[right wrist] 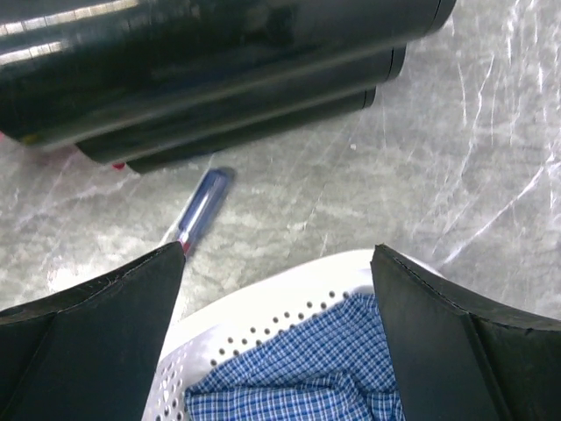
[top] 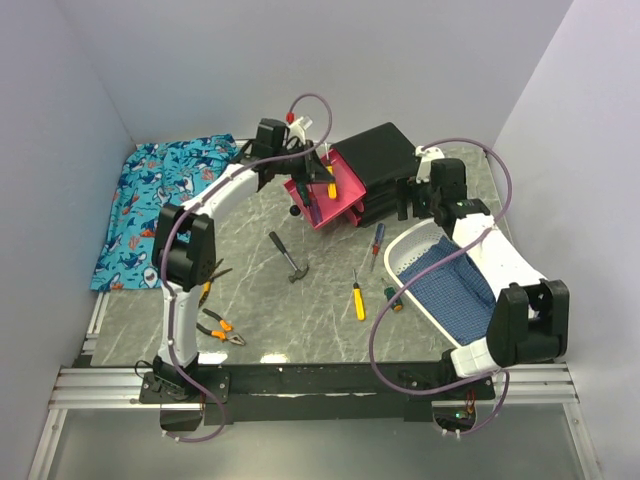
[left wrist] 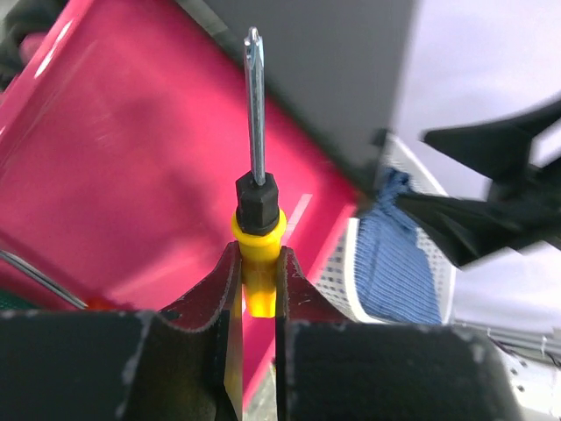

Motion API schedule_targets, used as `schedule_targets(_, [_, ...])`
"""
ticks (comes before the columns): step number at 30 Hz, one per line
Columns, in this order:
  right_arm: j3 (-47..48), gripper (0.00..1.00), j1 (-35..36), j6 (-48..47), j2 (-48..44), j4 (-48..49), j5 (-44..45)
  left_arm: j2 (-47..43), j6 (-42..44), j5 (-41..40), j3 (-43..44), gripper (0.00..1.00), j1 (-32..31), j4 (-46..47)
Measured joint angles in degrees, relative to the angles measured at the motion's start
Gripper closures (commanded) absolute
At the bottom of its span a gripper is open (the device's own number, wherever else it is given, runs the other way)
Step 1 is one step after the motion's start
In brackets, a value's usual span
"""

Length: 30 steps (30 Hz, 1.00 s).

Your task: Sort the tools into containers

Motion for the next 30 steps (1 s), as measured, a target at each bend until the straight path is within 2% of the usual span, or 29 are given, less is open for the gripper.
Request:
schedule_targets(2, [-0.94, 0.05, 0.0, -0.02, -0.66, -0.02, 0.02, 0.76, -0.02, -1.27, -0.7, 0.96, -0.37, -0.35])
schedule_targets(3, [-1.4, 0.05, -0.11, -0.09, -0.96, -0.07, 0.02, 0.83, 0.0, -1.84, -1.49, 0.89, -0.63, -0.87])
schedule_targets(4, [-1.81, 0.06, -0.11, -0.22, -1.31, -0.07, 0.0, 0.83, 0.0, -2.29, -2.05, 0.66, -0.92, -1.6])
schedule_targets(7, [-2.1, 0.08, -0.11, -0.76, -2.23, -0.31, -0.07, 0.83, 0.28, -3.13, -2.47, 0.4, -1.68, -2.89])
schedule_targets(12, [-1.92, 0.12, 0.31, -3.32, -6.38, -2.29, -1.77, 0.68, 2.29, -5.49, -1.49, 0.23, -2.23, -4.74])
schedule_targets(13, [-1.68, 0.13, 0.87, -3.61, -7.72, -3.63, -2.51, 0.37, 2.82, -6.4, -1.42, 0.03, -2.16, -5.35])
schedule_targets(15, [-1.6, 0.15, 3.17, -4.04, -9.99, -5.46, -3.63, -1.07, 4.17, -8.15, -1.42, 0.03, -1.66, -7.08])
schedule_targets(20, [-2.67, 0.17, 14.69, -3.5, -14.62, -11.15, -8.31, -8.59, 7.78, -11.89, -2.54, 0.03, 2.19, -10.62])
schedule_targets(27, [-5.99, 0.2, 18.43, 3.54, -11.87, -17.46, -11.98, -27.87, 12.31, -17.62, -11.98, 0.04, 12.59, -11.76])
schedule_targets(30, [-8.35, 0.21, 22.77, 7.15, -10.03, -18.99, -12.39, -36.59, 13.9, -19.87, -17.64, 0.04, 16.04, -10.38])
